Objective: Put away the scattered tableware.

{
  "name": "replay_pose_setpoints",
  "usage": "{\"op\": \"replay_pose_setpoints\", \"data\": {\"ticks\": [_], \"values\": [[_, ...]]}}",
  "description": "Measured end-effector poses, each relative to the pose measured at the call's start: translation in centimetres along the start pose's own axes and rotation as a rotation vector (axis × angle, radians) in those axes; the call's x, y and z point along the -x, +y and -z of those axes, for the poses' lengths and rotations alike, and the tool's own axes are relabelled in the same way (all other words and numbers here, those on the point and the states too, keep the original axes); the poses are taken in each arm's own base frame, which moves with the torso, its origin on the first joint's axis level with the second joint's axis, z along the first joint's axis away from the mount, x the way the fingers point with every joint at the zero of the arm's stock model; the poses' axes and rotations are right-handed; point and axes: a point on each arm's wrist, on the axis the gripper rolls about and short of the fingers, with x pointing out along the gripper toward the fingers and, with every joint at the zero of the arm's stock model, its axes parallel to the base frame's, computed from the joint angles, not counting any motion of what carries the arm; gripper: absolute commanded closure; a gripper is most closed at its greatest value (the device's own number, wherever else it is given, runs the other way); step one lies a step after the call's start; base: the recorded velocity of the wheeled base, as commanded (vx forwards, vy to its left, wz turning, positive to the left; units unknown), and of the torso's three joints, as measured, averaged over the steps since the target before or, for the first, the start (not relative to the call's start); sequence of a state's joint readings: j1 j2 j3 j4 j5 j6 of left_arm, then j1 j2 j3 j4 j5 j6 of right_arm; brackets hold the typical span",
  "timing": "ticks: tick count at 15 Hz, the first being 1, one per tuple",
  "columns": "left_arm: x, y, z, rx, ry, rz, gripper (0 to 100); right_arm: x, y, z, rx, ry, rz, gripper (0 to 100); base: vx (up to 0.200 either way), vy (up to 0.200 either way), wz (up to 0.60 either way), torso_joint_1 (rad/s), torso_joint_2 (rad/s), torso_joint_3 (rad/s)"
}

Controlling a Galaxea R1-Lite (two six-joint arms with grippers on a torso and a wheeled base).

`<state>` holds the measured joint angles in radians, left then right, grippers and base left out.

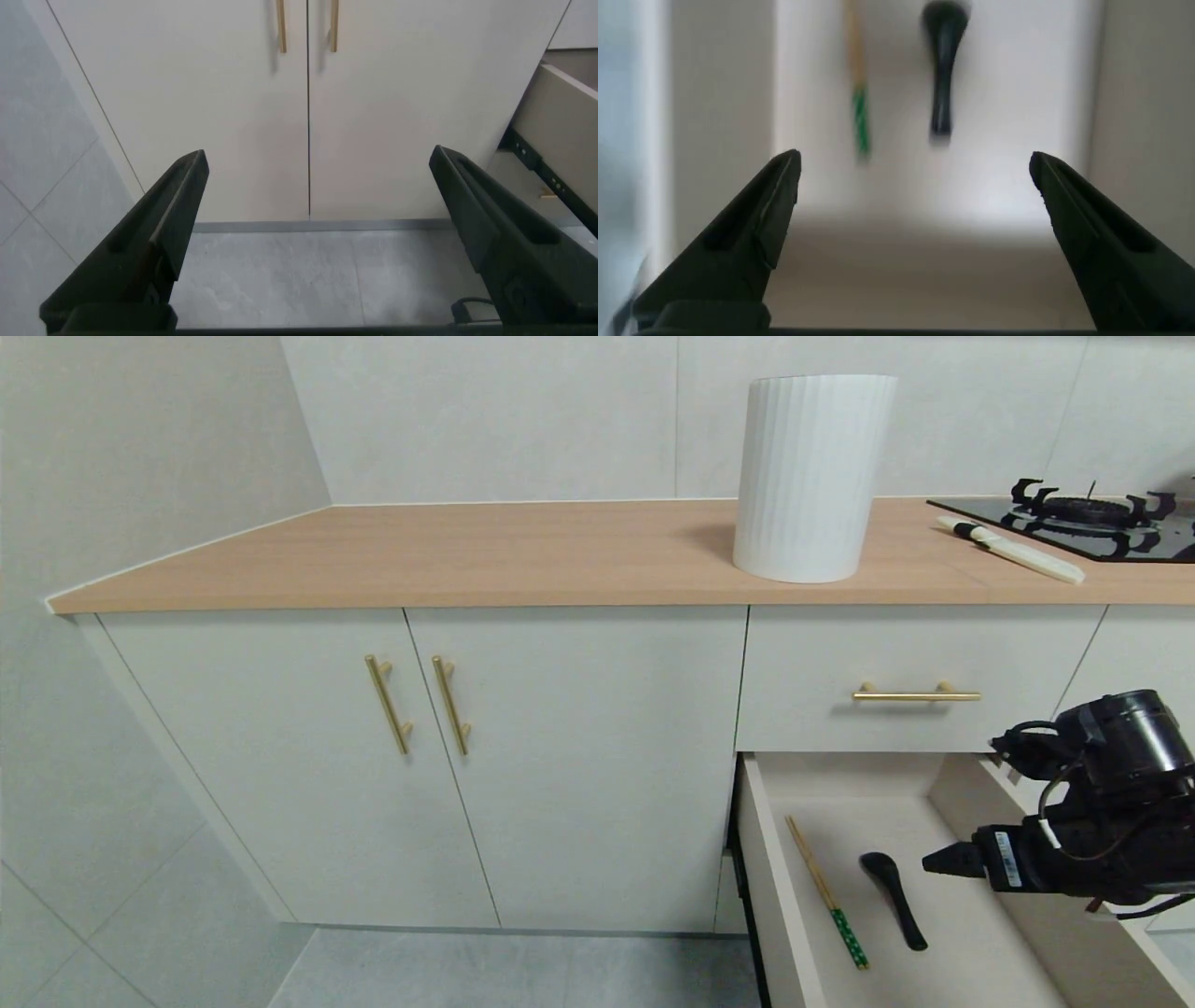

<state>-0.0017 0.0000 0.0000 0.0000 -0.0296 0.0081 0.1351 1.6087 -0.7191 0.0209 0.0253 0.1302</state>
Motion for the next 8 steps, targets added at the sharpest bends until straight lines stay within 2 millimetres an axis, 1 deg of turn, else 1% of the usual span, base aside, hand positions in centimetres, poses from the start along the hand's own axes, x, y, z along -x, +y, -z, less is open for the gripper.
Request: {"op": "replay_pose_setpoints", "data": {"ticks": [1, 2, 4, 8], "values": [[0.0, 0.0, 0.0, 0.0, 0.0, 0.0, 0, 1.6, 0.5, -0.3, 0.014, -0.019, -0.021, 0, 0.0, 0.0, 0.0, 0.0, 0.0, 0.0], [0.0, 0.0, 0.0, 0.0, 0.0, 0.0, 0, 2.6, 0.8, -0.5, 0.027, -0.049, -0.034, 0, 0.0, 0.0, 0.0, 0.0, 0.0, 0.0], [0.0, 0.0, 0.0, 0.0, 0.0, 0.0, 0, 3.6, 0.9, -0.7, 0.054, -0.087, -0.042, 0, -0.2, 0.0, 0.0, 0.002, 0.0, 0.005], [0.0, 0.0, 0.0, 0.001, 0.0, 0.0, 0, 4.2, 0.9, -0.4, 0.085, -0.099, -0.044, 0, -0.2, 0.0, 0.0, 0.0, 0.0, -0.001]]}}
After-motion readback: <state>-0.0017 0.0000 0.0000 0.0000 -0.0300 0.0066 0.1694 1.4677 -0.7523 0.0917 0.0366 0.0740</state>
